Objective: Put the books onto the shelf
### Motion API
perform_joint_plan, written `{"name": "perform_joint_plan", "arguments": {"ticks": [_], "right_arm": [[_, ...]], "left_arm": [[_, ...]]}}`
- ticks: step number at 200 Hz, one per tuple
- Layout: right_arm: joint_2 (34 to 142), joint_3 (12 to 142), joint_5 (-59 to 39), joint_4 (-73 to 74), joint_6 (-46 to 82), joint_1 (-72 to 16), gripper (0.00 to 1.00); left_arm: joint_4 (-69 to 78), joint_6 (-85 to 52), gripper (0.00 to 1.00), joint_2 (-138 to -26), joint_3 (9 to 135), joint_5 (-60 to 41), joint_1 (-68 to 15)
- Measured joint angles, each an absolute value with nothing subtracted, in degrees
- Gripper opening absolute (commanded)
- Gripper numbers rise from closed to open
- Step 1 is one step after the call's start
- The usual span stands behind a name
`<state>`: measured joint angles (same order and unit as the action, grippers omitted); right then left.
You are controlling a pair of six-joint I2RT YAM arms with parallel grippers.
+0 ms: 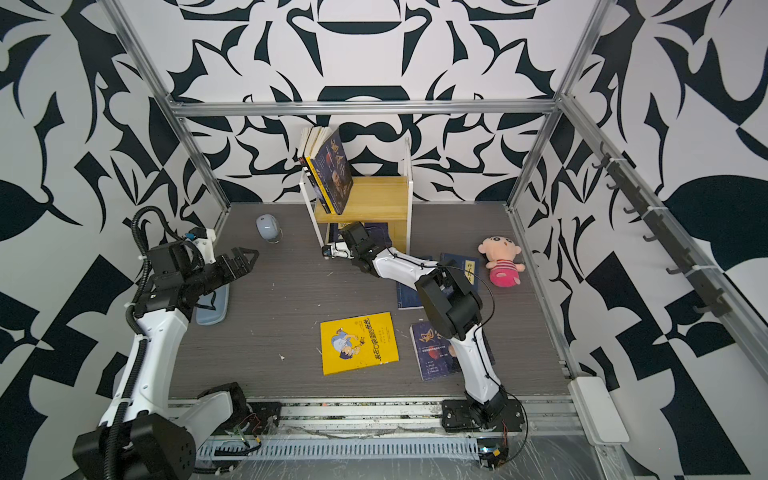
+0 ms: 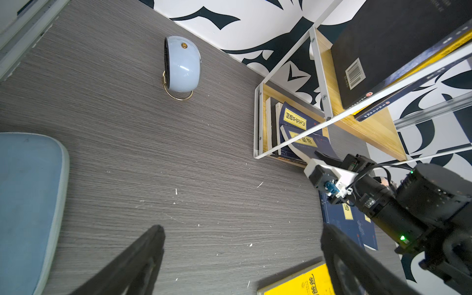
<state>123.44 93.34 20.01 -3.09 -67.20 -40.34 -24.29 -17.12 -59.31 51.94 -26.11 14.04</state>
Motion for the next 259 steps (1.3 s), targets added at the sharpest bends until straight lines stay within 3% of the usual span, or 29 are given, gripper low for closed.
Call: {"name": "perform_joint_plan", "arguments": {"ticks": [25,74,93,97,100,208,259], "right_arm": [[125.4,96.4,18.4,-7.7,-66.6,-40.3,0.37],[127.5,99.9,16.5,-15.3,-65.7,-40.3,0.51],[127.5,101.3,15.8,-17.8,-65.1,-40.2,0.71],[127.6,101.7,15.6,-18.3,-64.4,-40.2,0.84],[127.6,101.9,15.5,-18.6,-65.1,-40.1,0.86],[130.2,106.8,13.4,-23.7,-64.4,-39.1,0.85],[127.2,105.7,6.6,-29.7,-64.8,-38.5,0.84]], "left_arm": [[-24.3,-17.1,1.0,-59.3,51.9,-26.2,14.1],[-24.3,-17.1,1.0,-59.3,51.9,-26.2,14.3],[-24.3,-17.1,1.0,-59.3,51.9,-26.2,14.3],[-24.2,-17.1,1.0,-59.3,51.8,-26.2,14.3],[-24.2,-17.1,1.0,-59.3,51.8,-26.2,14.4],[-23.4,-17.3,1.0,-59.0,51.0,-26.4,15.0],[-23.4,-17.5,1.0,-59.0,51.0,-26.4,15.0]]}}
